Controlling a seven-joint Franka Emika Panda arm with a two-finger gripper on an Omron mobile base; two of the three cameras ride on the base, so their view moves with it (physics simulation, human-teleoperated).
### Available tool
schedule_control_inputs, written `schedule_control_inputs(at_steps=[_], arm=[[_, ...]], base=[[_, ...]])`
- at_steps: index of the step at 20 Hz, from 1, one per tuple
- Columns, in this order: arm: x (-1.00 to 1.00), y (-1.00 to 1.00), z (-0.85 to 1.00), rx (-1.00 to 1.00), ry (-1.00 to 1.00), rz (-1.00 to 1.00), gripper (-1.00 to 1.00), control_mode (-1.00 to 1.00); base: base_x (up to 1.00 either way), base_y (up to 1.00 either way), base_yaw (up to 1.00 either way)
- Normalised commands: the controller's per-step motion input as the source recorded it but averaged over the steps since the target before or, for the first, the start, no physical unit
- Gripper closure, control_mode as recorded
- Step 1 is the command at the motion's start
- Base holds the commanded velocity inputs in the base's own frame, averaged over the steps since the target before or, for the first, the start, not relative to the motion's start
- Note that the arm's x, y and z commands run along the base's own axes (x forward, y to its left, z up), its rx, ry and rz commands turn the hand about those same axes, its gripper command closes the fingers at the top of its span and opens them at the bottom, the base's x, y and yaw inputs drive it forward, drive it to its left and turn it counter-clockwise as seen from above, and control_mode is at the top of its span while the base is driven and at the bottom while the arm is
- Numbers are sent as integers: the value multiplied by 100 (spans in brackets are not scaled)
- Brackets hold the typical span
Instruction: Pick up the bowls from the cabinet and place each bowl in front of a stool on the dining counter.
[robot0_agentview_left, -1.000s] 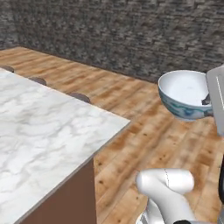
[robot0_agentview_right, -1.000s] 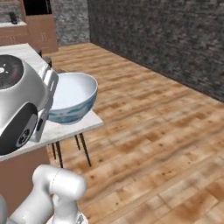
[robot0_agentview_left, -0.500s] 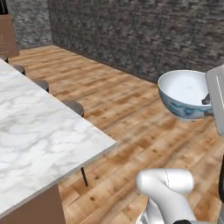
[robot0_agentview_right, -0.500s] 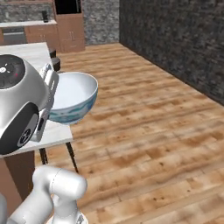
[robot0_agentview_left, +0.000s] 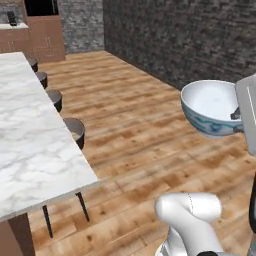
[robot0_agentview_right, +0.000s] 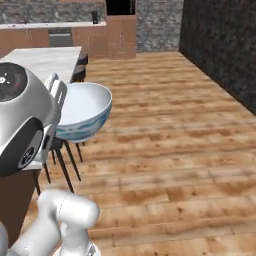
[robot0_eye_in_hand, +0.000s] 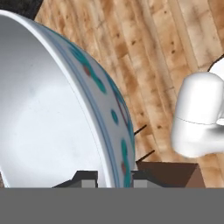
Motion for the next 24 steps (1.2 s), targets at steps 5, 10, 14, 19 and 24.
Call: schedule_control_inputs(at_steps=[5, 10, 14, 19, 24], arm=[[0, 0, 0, 0, 0, 0, 100, 100], [0, 0, 0, 0, 0, 0, 100, 100], [0, 0, 0, 0, 0, 0, 100, 100], [0, 0, 0, 0, 0, 0, 100, 100], [0, 0, 0, 0, 0, 0, 100, 100]], base=[[42, -76, 61], [44, -54, 74], [38, -35, 79], [38, -23, 84], [39, -23, 85]])
